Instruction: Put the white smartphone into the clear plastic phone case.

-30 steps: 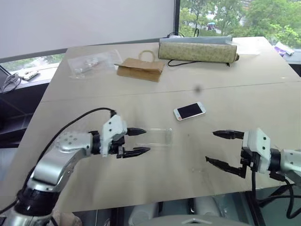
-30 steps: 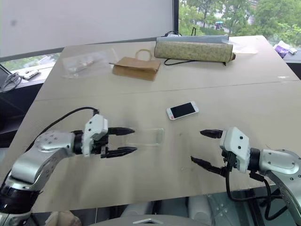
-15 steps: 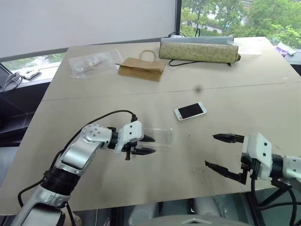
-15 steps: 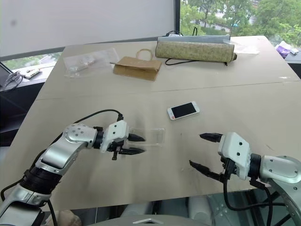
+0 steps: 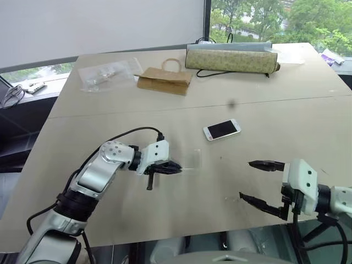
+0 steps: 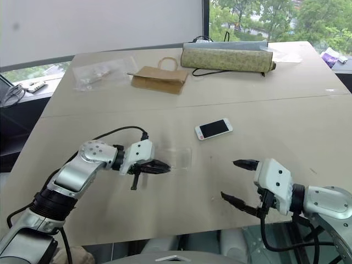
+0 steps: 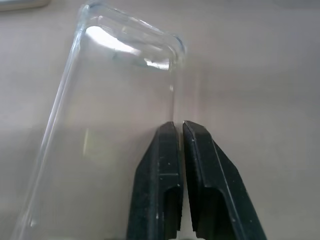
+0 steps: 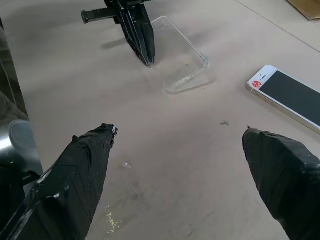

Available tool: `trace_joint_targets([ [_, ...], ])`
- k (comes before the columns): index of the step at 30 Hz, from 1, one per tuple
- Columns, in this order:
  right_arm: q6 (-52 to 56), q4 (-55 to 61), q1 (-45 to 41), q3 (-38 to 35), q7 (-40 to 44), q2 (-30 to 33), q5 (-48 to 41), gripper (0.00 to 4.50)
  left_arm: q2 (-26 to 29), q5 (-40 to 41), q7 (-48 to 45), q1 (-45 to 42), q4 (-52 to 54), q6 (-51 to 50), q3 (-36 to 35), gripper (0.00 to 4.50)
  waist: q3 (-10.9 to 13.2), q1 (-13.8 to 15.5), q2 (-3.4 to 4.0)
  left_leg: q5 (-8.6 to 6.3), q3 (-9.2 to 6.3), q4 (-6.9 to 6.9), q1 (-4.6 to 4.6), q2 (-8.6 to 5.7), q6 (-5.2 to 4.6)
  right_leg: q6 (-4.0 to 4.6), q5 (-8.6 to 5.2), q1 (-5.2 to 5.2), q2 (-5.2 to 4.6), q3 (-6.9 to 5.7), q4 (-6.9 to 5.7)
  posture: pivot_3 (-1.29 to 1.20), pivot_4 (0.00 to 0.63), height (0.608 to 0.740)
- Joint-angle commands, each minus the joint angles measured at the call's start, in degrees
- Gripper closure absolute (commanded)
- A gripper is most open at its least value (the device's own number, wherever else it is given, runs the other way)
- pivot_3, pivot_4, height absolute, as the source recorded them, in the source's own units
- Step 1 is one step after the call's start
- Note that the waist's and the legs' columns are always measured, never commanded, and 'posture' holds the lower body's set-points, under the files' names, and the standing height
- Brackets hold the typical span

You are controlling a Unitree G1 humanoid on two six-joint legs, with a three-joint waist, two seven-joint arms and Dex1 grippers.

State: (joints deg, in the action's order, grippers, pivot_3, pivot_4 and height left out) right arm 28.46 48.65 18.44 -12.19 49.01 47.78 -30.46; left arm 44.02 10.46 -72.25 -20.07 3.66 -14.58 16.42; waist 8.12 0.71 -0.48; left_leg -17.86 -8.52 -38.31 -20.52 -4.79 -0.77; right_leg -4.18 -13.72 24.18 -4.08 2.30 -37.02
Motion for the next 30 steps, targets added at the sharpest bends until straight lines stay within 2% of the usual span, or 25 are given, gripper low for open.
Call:
trace_joint_targets([
  [1, -1.4, 0.9, 0.3, -1.6, 0.4, 0.4, 0.1, 0.00, -0.1, -1.1, 0.1, 0.7, -0.7, 1.5, 0.3, 4.39, 0.0, 0.0, 0.00, 0.00, 0.00, 0.00, 0.00, 0.00, 0.00, 0.00, 0.00, 0.00, 0.00, 0.00, 0.00, 0.00, 0.150, 0.740],
  [3, -1.5, 1.0, 0.4, -1.2, 0.3, 0.3, 0.3, 0.00, -0.5, -1.3, 0.4, 1.0, -0.4, 1.3, 0.5, 4.39, 0.0, 0.0, 0.00, 0.00, 0.00, 0.00, 0.00, 0.00, 0.00, 0.00, 0.00, 0.00, 0.00, 0.01, 0.00, 0.00, 0.150, 0.740],
  [8, -1.5, 1.3, 0.7, -1.4, 0.3, 0.2, 0.4, 0.00, -2.3, 3.5, 1.3, 0.6, 5.5, -8.1, -0.6, 4.39, 0.0, 0.1, -0.01, 0.00, -0.01, -0.03, -0.01, -0.02, -0.01, -0.02, 0.01, -0.01, -0.01, -0.01, -0.01, 0.00, 0.150, 0.740],
  [12, -2.0, 1.6, 2.0, -2.1, 0.6, 0.2, 0.5, 0.00, -2.8, 5.1, 0.9, 0.1, 8.5, -11.9, 0.0, 4.39, 0.0, 0.0, -0.01, 0.00, -0.02, -0.05, -0.04, -0.02, -0.01, -0.03, 0.02, 0.00, 0.01, -0.02, -0.01, 0.00, 0.150, 0.740],
  [24, -3.1, 1.3, 4.0, -4.1, 1.3, 0.7, 0.9, 0.00, -5.4, 1.2, 1.1, -0.1, 2.2, -4.8, 3.2, 4.39, 0.0, 0.1, -0.01, 0.00, 0.01, -0.05, 0.00, -0.01, -0.01, -0.04, 0.03, -0.01, 0.01, 0.01, -0.04, 0.00, 0.150, 0.740],
  [28, -3.0, 1.5, 3.8, -3.9, 0.9, 0.7, 0.9, 0.00, -5.2, 2.3, -0.5, 0.2, 2.4, -5.6, 3.2, 4.39, 0.0, 0.1, -0.02, 0.00, 0.02, -0.06, 0.00, -0.03, -0.01, -0.05, 0.03, -0.01, -0.01, 0.02, -0.04, 0.00, 0.150, 0.740],
  [30, -2.9, 1.2, 3.2, -3.7, 0.6, 0.8, 1.1, 0.00, -4.8, 2.6, -1.2, 0.4, 2.9, -5.7, 3.0, 3.91, 0.0, 0.1, -0.02, 0.00, 0.02, -0.06, 0.00, -0.03, -0.01, -0.05, 0.03, -0.02, -0.01, 0.02, -0.04, 0.00, 0.150, 0.740],
])
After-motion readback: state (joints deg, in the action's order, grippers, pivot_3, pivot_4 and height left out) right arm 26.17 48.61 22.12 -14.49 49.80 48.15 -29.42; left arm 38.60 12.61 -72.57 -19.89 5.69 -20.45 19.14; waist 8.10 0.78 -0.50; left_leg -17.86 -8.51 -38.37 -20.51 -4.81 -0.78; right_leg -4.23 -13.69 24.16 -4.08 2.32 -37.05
